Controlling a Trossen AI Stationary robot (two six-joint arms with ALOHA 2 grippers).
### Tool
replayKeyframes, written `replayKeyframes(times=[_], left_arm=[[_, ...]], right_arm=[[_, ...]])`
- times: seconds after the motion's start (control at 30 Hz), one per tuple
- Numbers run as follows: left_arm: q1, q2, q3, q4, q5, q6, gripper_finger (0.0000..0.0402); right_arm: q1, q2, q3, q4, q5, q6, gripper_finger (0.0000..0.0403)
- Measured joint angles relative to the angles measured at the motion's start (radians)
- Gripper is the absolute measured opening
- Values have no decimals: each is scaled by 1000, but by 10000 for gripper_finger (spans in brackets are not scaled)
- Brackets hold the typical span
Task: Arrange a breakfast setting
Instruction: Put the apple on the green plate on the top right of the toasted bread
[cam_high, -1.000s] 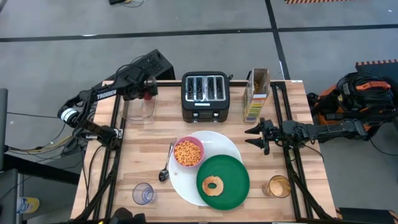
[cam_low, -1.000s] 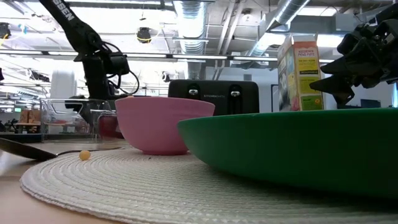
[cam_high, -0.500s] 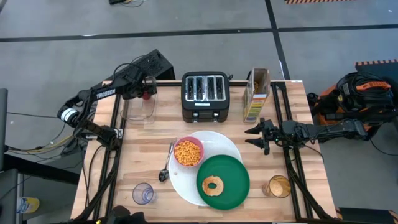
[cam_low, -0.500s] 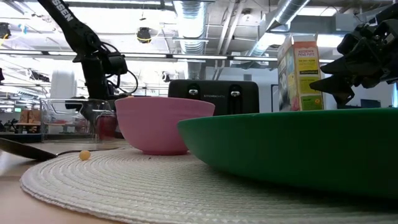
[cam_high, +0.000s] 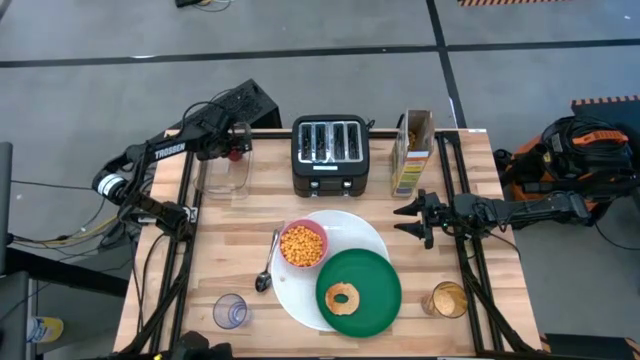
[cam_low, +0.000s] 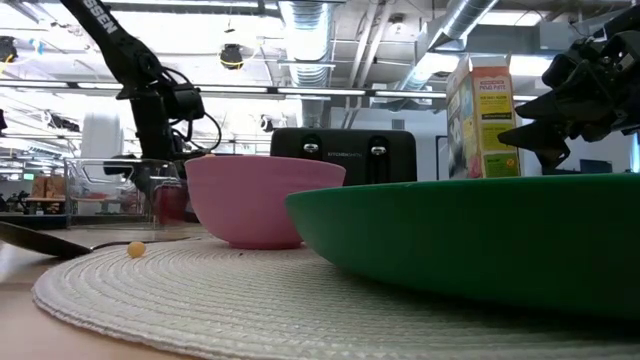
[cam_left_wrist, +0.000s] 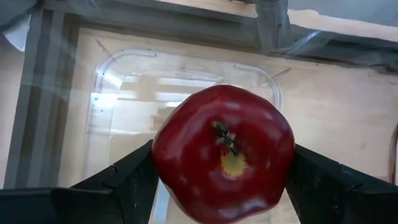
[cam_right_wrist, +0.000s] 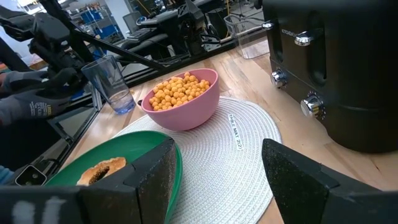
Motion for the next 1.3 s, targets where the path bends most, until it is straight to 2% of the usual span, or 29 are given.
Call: replayKeyframes(times=[0.17, 0.33, 0.53, 0.73, 0.87, 1.0, 1.3], left_arm=[[-3, -28, -1, -44, 17, 13, 276], [-7, -108, -2, -61, 18, 15, 276], [-24, -239, -2, -105, 22, 15, 276], [-70, -393, -2, -100, 86, 15, 277], [-121, -478, -2, -45, 111, 42, 277], [-183, -531, -2, 33, 177, 52, 277], [-388, -522, -1, 294, 306, 10, 277]], right_arm=[[0, 0, 0, 0, 0, 0, 260], [0, 0, 0, 0, 0, 0, 260], [0, 0, 0, 0, 0, 0, 260], [0, 0, 0, 0, 0, 0, 260], [0, 0, 0, 0, 0, 0, 260], [0, 0, 0, 0, 0, 0, 260], [0, 0, 0, 0, 0, 0, 260]])
